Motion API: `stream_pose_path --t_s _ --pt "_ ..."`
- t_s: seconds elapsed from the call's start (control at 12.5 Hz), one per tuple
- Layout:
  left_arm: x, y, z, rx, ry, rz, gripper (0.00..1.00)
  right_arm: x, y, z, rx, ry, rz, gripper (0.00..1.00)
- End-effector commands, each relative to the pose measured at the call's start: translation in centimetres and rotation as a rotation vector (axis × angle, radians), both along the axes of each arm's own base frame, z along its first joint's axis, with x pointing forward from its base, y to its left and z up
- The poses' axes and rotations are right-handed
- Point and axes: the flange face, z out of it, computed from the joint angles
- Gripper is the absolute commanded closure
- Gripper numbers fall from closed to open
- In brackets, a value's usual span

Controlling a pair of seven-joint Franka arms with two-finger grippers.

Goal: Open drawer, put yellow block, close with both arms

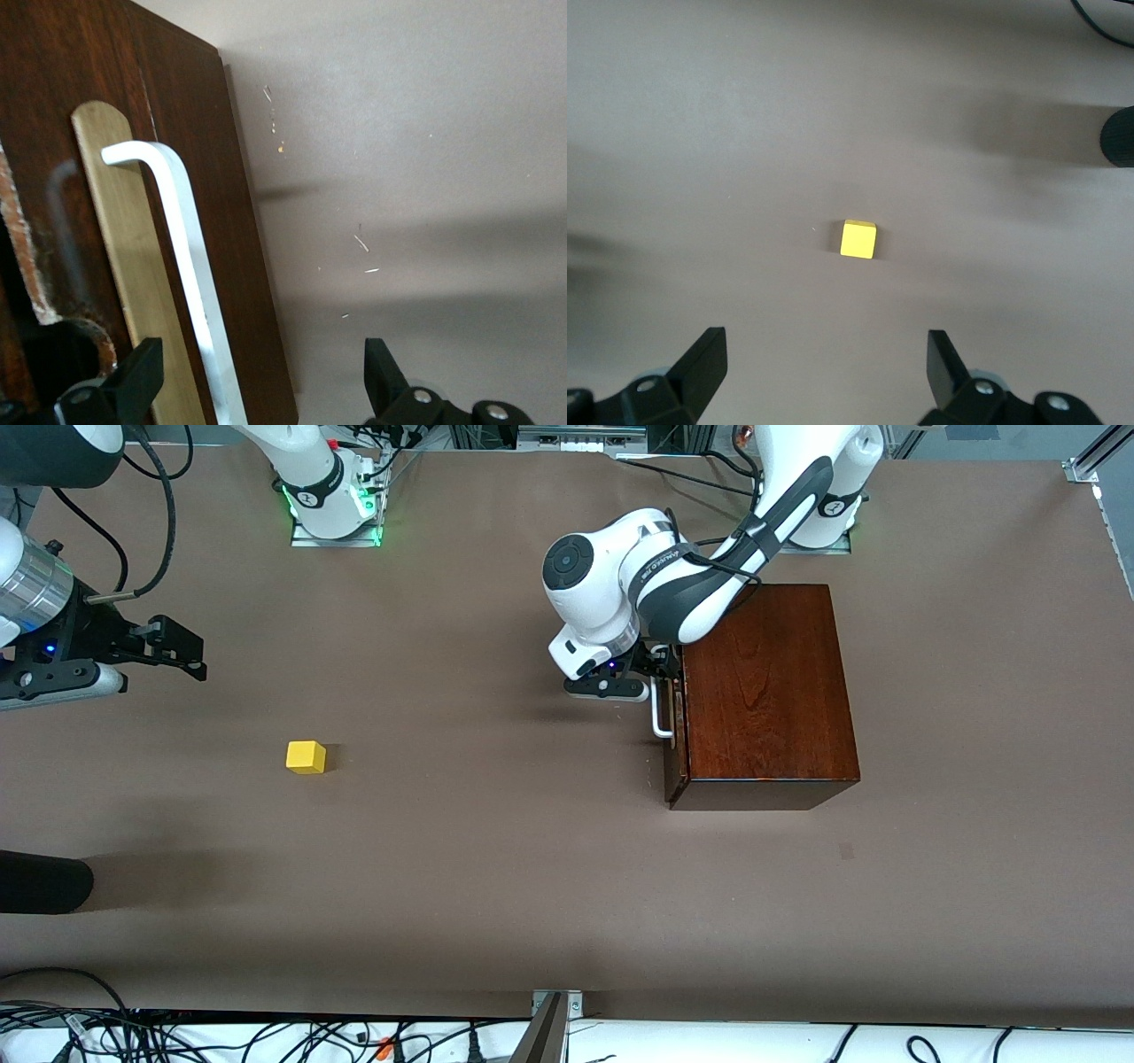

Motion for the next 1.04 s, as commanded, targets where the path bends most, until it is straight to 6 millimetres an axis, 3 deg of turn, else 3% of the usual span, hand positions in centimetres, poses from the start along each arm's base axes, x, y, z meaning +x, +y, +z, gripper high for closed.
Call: stream_pose_path --t_s 0.0,0.96 --pt "-0.5 0.4 -0.6 0.028 -0.013 -0.007 0.00 0.1 0.1 0.5 -0.002 -0.008 -0.002 0.00" --pt "-0.1 -2.0 -1.4 -0.150 -0.048 0.133 0.00 0.1 0.7 0.9 -0.003 -0.017 0.012 0.00"
